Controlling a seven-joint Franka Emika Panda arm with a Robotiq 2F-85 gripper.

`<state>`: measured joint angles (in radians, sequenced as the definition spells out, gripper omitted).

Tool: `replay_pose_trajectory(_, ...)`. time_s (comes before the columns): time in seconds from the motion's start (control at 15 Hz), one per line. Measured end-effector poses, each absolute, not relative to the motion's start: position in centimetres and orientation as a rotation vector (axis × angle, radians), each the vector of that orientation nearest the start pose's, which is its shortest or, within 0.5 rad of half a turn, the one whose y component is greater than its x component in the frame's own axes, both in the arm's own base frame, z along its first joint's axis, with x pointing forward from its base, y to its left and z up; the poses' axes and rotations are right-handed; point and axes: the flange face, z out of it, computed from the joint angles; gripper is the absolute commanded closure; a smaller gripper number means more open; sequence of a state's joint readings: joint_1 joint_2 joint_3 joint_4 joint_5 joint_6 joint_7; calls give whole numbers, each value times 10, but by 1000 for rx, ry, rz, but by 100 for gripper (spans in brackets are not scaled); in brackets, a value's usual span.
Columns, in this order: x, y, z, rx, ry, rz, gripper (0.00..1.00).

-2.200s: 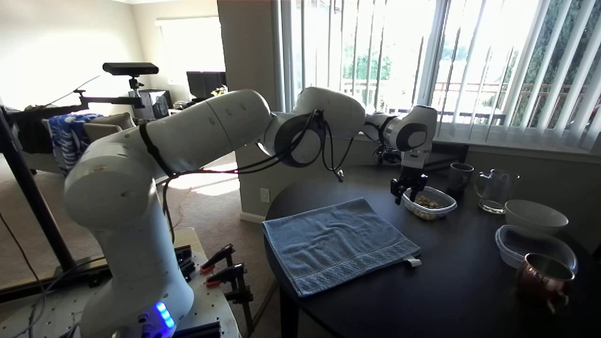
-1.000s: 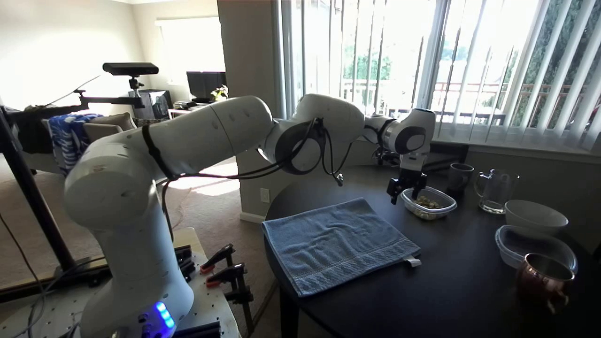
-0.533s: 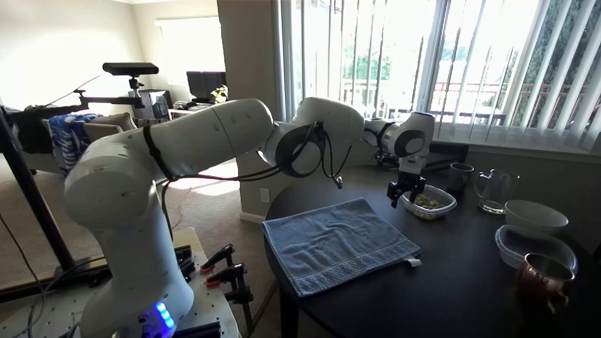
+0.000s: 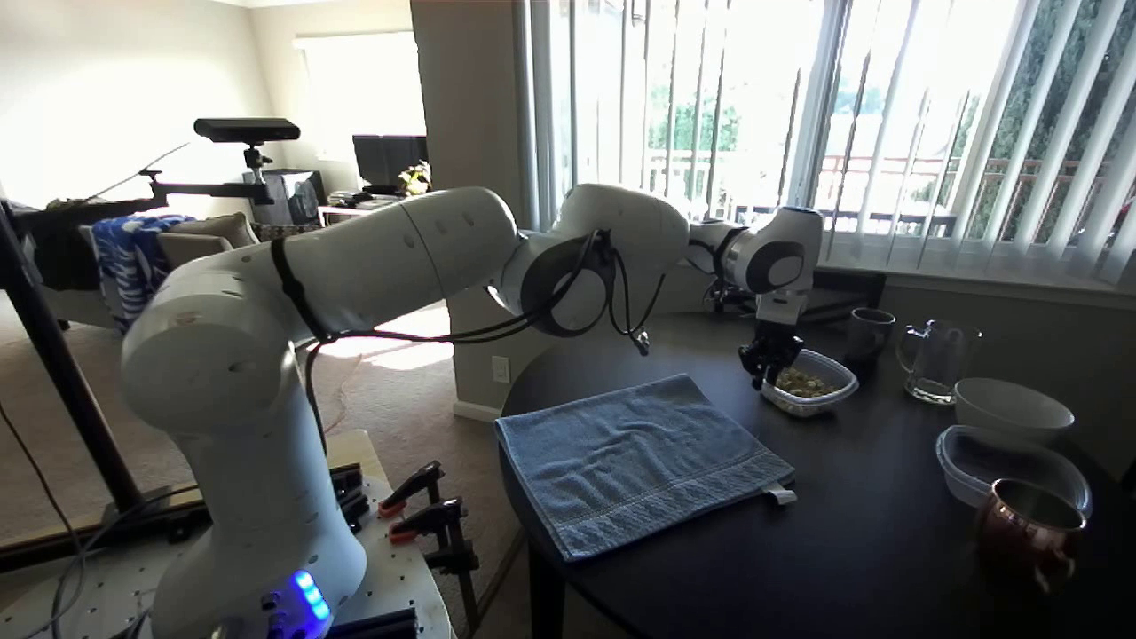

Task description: Pour the candy out of the clear bowl and onto the blue towel.

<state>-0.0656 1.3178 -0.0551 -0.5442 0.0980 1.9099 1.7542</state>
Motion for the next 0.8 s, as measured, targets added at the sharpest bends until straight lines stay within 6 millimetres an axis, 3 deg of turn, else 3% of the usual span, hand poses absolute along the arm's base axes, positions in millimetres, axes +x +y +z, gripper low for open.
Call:
replay_pose_trajectory(0.47, 810, -64, 203, -1834, 2465, -13, 98)
replay_pose_trajectory(0.53, 810, -64, 203, -1834, 2465, -13, 67)
replay_pose_trajectory(0.67, 810, -65, 203, -1834, 2465, -13, 62)
replay_pose_trajectory(0.8, 810, -65, 203, -1834, 2465, -13, 49)
